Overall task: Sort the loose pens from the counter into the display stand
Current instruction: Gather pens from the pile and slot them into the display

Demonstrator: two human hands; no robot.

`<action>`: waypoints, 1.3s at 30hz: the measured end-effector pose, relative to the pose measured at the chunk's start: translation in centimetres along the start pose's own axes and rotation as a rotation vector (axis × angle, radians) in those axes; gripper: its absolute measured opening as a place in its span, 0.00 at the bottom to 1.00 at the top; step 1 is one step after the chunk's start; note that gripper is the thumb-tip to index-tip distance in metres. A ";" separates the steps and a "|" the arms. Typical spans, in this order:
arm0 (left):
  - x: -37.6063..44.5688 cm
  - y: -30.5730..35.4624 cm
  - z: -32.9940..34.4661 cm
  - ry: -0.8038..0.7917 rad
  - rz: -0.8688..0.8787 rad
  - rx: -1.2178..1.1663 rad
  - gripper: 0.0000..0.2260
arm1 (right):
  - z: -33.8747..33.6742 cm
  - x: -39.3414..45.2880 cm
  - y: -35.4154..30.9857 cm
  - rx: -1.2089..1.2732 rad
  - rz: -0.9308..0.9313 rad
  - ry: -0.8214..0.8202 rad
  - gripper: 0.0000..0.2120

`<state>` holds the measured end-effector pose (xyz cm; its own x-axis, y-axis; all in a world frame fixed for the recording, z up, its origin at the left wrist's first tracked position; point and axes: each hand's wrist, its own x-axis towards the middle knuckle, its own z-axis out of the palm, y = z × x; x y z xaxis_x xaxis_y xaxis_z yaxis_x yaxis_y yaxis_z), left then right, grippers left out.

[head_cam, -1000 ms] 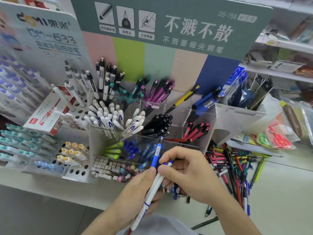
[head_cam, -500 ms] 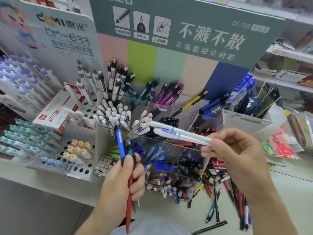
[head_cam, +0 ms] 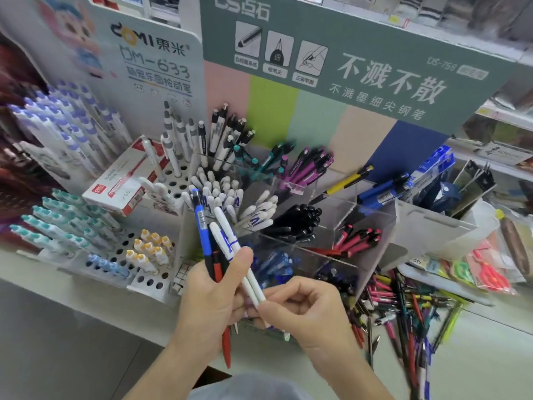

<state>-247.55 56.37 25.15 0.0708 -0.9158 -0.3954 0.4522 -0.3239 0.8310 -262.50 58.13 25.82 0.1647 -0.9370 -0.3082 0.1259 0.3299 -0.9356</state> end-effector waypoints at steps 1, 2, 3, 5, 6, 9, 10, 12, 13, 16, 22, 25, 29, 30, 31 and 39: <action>0.1 0.0 -0.4 -0.031 -0.016 0.026 0.22 | -0.6 0.2 -0.5 -0.112 -0.003 -0.056 0.07; 0.2 0.1 -0.8 -0.068 -0.039 0.062 0.22 | -1.1 0.5 -1.2 -0.206 -0.019 -0.096 0.06; 0.2 0.2 -1.1 -0.114 -0.062 0.108 0.20 | -1.5 0.9 -1.9 -0.276 -0.056 -0.097 0.05; 0.2 0.7 -1.5 -0.222 -0.094 0.217 0.14 | -1.8 1.9 -3.1 -0.380 -0.165 -0.014 0.12; 0.1 0.9 -1.5 -0.279 -0.103 0.281 0.13 | -1.8 2.5 -3.6 -0.403 -0.198 0.002 0.17; -0.4 1.2 -1.2 -0.399 -0.093 0.493 0.14 | -0.7 3.9 -4.7 -0.499 -0.180 -0.088 0.20; -0.5 1.3 -1.2 -0.413 -0.101 0.522 0.16 | -0.5 4.2 -5.1 -0.552 -0.180 -0.117 0.16; -0.7 1.5 -1.4 -0.421 -0.131 0.519 0.14 | -0.4 4.6 -5.6 -0.581 -0.172 -0.148 0.11; -0.7 1.6 -1.6 -0.424 -0.131 0.510 0.13 | -0.5 4.6 -5.8 -0.568 -0.158 -0.164 0.11; -0.8 1.6 -1.7 -0.434 -0.114 0.470 0.11 | -0.6 4.7 -6.4 -0.529 -0.134 -0.207 0.09; -0.4 1.6 -2.3 -0.327 -0.098 0.383 0.22 | -0.7 5.1 -6.8 -0.574 -0.160 -0.176 0.04; -0.2 1.8 -2.6 -0.282 -0.115 0.227 0.24 | -1.2 5.3 -7.2 -0.503 -0.144 -0.147 0.04; 0.3 2.2 -3.4 -0.245 -0.104 0.078 0.24 | -2.2 5.4 -8.9 -0.349 -0.361 0.150 0.03; 0.3 2.3 -3.6 -0.241 -0.113 0.035 0.23 | -2.3 5.5 -9.4 -0.323 -0.447 0.245 0.04; 0.4 2.4 -3.8 -0.243 -0.129 -0.023 0.20 | -2.2 5.6 -9.8 -0.311 -0.528 0.319 0.04; 0.4 2.5 -3.5 -0.281 -0.222 -0.208 0.14 | 0.2 9.6 -8.5 -0.770 -0.729 0.357 0.05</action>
<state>-243.22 56.03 25.71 -0.2815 -0.8677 -0.4098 0.6013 -0.4923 0.6294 -261.77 46.41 30.83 -0.0073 -0.8972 0.4416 -0.5816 -0.3554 -0.7317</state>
